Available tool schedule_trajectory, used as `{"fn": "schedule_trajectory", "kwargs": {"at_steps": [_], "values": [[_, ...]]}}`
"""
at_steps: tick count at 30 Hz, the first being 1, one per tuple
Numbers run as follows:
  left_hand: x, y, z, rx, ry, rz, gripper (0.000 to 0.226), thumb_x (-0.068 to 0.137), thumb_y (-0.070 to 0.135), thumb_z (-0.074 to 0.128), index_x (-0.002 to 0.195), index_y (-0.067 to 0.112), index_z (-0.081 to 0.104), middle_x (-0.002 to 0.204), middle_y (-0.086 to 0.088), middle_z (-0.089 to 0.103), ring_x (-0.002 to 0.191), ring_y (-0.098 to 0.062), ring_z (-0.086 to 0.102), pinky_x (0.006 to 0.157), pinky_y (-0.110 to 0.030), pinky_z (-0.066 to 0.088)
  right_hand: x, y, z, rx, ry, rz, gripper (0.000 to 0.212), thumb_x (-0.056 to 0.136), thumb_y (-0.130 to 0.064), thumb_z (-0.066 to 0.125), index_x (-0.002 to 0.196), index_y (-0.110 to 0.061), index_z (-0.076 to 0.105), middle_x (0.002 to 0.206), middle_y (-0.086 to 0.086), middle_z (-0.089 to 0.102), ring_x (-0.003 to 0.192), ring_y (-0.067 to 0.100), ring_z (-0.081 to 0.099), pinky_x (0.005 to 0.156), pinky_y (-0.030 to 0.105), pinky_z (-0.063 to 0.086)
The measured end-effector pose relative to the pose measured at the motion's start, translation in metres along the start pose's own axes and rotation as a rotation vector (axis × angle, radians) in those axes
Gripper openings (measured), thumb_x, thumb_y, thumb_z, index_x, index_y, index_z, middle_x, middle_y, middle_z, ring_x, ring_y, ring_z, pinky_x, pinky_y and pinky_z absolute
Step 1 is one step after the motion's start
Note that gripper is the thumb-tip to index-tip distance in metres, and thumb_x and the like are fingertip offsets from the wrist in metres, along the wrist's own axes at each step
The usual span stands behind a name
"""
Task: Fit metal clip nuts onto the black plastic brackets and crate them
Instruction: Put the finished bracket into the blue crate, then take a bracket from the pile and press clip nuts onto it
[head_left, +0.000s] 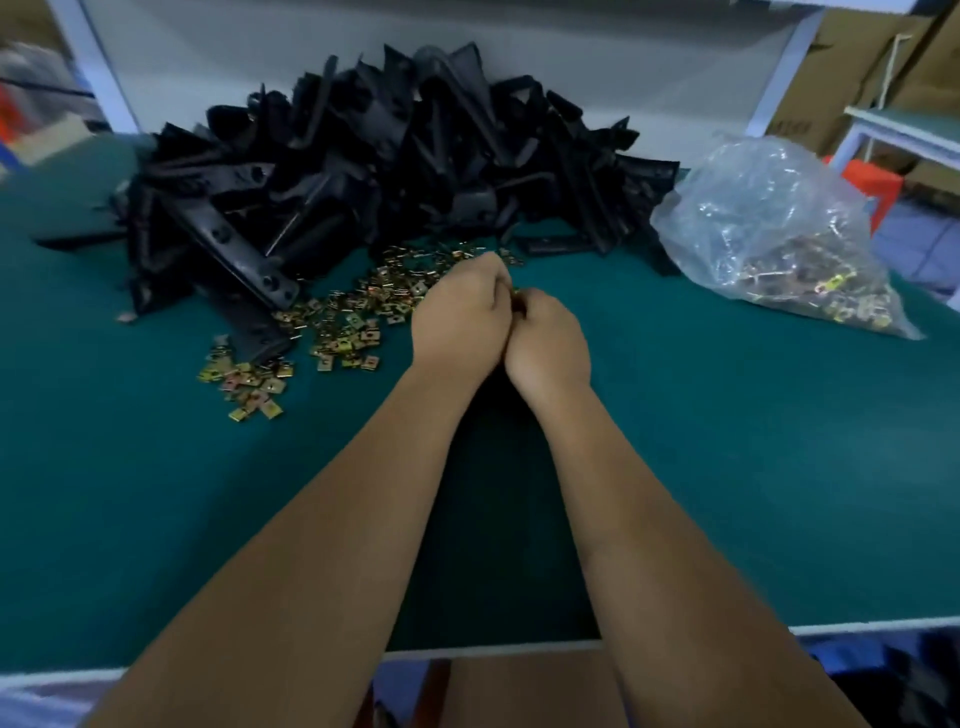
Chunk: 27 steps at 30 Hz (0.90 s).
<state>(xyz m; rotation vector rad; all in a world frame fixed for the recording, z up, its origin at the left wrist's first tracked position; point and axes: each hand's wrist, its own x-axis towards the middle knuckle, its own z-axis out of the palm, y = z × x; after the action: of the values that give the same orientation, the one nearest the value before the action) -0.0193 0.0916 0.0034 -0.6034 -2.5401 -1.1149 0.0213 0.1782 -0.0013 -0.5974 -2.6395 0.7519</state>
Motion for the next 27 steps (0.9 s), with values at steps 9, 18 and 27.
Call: {"fn": "schedule_trajectory", "kwargs": {"at_steps": [9, 18, 27], "values": [[0.009, -0.051, -0.060, 0.281, 0.643, -0.325, 0.038, 0.075, -0.001, 0.047, 0.101, 0.022, 0.060, 0.149, -0.006, 0.038, 0.143, -0.030, 0.027, 0.112, -0.055, 0.010, 0.014, -0.032, 0.029, -0.187, 0.076, -0.070, 0.022, 0.093, -0.021, 0.048, 0.109, -0.009, 0.058, 0.108, 0.010, 0.060, 0.102, 0.034, 0.054, 0.075, 0.037, 0.034], [0.015, -0.079, -0.078, 0.160, 0.271, -0.615, 0.040, 0.103, 0.020, 0.040, 0.142, 0.027, 0.046, 0.147, -0.010, 0.045, 0.130, -0.036, 0.044, 0.115, -0.060, 0.020, 0.022, -0.046, 0.041, -0.071, 0.041, -0.087, 0.021, 0.092, -0.024, 0.047, 0.095, -0.011, 0.064, 0.091, 0.007, 0.066, 0.086, 0.030, 0.059, 0.075, 0.039, 0.046], [0.012, -0.077, -0.074, 0.002, 0.653, -0.435, 0.032, 0.104, 0.014, 0.042, 0.124, 0.030, 0.061, 0.101, 0.002, 0.065, 0.103, -0.022, 0.054, 0.100, -0.034, 0.026, 0.016, -0.045, 0.039, 0.148, 0.117, -0.044, 0.017, 0.093, -0.019, 0.048, 0.087, -0.015, 0.064, 0.080, 0.002, 0.064, 0.072, 0.024, 0.058, 0.055, 0.032, 0.040]]}}
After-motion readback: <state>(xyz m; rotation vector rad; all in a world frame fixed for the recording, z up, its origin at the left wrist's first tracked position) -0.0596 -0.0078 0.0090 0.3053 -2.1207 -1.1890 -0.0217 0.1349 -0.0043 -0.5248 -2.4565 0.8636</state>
